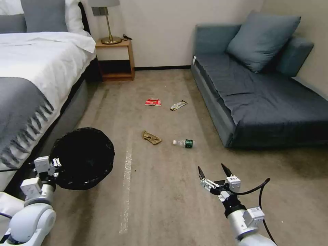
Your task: Pick up the trash bin, then pick up the garbage on the floor and place it into the trash bin.
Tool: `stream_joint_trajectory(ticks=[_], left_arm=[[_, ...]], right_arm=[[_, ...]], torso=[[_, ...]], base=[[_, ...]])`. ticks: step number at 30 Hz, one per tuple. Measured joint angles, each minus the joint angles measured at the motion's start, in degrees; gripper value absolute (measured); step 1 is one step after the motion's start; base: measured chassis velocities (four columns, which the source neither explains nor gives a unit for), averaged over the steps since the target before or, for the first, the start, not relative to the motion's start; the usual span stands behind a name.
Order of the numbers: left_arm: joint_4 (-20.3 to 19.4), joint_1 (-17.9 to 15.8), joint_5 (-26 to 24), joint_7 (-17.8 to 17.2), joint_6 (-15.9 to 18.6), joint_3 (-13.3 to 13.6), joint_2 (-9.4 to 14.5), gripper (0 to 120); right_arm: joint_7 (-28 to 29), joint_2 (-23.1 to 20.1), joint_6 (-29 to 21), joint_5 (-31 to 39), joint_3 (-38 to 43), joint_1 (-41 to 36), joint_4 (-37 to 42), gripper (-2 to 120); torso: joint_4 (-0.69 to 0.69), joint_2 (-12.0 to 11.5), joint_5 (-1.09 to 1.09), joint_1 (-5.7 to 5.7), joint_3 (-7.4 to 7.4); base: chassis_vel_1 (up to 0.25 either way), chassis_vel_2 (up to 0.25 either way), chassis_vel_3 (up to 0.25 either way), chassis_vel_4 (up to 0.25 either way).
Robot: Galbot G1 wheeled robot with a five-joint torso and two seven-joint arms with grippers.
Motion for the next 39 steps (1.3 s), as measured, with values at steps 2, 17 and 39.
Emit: stream_joint_trajectory(ticks=[2,17,39], left_arm=[[0.7,-0.3,-0.4,0.1,-0.2,0.3,0.0,5],[3.0,-1.9,-1.8,0.5,-0.4,1.5,0.1,5],[5.1,-2.2,-1.9,1.6,-1.7,1.9,0.3,5]], right_arm=[[0.0,0.1,0.0,-0.3,-0.2,0.1,-0.3,100],[0.0,0.2,0.1,-0.7,-0.5,0.6,-1.3,100],[-0.6,1.0,0.7,-2.4,-0.9,-0.4,-1.9,100]], torso=[[0.00,0.0,-0.01,0.00,0.00],[0.00,0.0,-0.01,0.00,0.00],[-0.01,0.0,-0.01,0.00,0.00]], base=[[0.000,0.000,0.000,0.000],[-0.059,0.053,0.055,-0.068],[-0.064,0.063,0.060,-0.063]])
